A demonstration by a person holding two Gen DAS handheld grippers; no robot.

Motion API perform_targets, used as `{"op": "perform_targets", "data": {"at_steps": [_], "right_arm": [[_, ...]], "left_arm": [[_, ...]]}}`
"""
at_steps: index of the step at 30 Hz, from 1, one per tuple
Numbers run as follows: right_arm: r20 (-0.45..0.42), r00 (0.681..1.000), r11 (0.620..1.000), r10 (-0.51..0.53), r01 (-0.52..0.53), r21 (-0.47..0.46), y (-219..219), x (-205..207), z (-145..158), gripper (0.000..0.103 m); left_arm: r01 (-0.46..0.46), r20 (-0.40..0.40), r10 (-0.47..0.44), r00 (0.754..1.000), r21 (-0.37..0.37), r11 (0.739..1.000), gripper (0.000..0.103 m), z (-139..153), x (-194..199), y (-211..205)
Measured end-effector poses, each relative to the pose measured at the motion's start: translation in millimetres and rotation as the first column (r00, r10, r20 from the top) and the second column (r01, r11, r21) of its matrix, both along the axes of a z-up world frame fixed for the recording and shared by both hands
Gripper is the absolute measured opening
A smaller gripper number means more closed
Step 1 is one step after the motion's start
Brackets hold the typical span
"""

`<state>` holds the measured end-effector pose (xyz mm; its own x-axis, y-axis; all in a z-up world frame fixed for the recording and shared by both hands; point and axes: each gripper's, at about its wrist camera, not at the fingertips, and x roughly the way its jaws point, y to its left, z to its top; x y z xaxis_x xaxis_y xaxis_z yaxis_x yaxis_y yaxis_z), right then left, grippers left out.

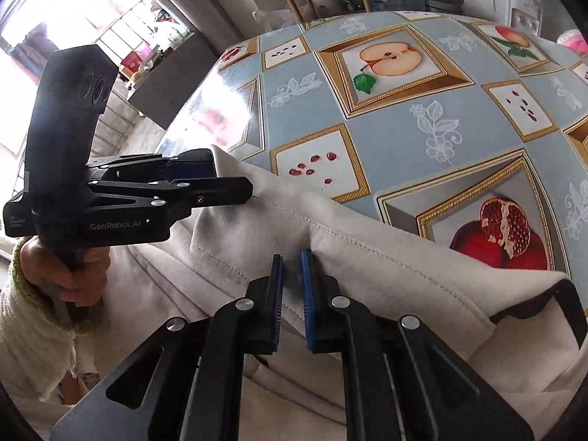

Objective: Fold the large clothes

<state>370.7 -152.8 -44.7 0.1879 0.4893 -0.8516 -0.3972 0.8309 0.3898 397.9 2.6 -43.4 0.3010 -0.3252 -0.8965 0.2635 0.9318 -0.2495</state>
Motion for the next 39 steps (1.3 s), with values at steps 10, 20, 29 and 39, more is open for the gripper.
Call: {"op": "perform_targets", "data": {"at_steps": [10, 20, 29, 39], "right_arm": [[0.109, 0.994, 0.995, 0.026, -0.015, -0.099, 13, -9, 6, 0.009], [0.157, 0.986, 0.984, 0.050, -0.022, -0.174, -17, -28, 17, 0.000], [0.261, 0.963, 0.933, 0.065, 0.034, -0.359, 2, -13, 1, 0.000], [0.276, 0.944, 0.964, -0.180, 0.225, -0.141, -62, -55, 67, 0.045]], "left_arm": [[0.147, 0.179, -0.174, 0.968, 0.154, 0.977, 0.038, 31, -25, -34], [0.191, 0.162, -0.241, 0.957, 0.275, 0.942, 0.033, 6, -42, -44], [0.186, 0.187, -0.245, 0.951, 0.288, 0.939, 0.033, 5, -47, -45], [0.137, 0.257, -0.184, 0.949, 0.189, 0.972, 0.033, 47, -59, -13]]}}
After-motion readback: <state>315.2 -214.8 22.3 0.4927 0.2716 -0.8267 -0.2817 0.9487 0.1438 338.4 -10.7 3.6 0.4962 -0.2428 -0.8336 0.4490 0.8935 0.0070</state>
